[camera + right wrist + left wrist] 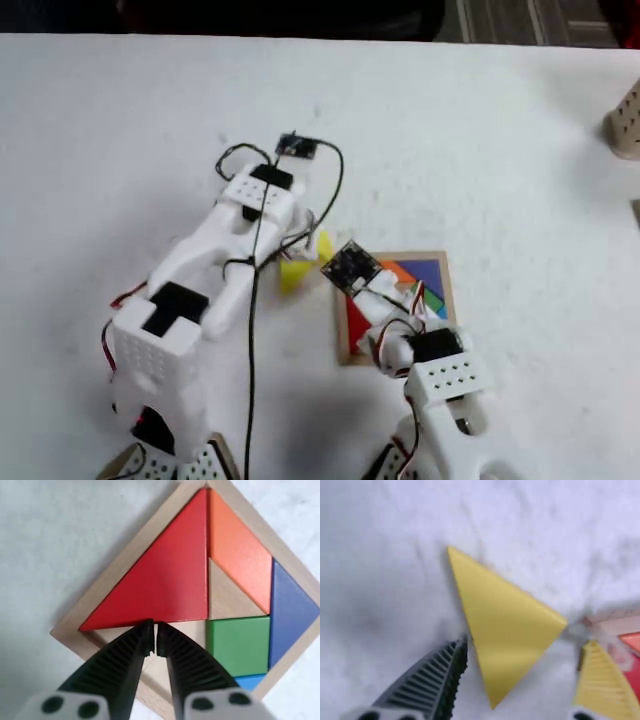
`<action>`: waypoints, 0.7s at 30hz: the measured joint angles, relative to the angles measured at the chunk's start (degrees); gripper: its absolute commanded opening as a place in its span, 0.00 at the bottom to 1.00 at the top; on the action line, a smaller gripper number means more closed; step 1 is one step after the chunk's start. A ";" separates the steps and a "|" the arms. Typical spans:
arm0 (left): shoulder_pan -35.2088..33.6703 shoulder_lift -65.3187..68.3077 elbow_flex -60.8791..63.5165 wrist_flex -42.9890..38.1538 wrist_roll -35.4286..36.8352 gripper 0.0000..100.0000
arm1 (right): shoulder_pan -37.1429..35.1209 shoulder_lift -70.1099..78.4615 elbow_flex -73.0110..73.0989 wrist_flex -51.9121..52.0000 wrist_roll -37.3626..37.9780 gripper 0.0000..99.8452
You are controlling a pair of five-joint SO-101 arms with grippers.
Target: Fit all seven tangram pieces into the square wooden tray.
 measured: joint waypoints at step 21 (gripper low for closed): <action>-1.41 10.55 -13.45 5.89 0.44 0.29 | 0.00 0.00 0.00 0.09 0.00 0.02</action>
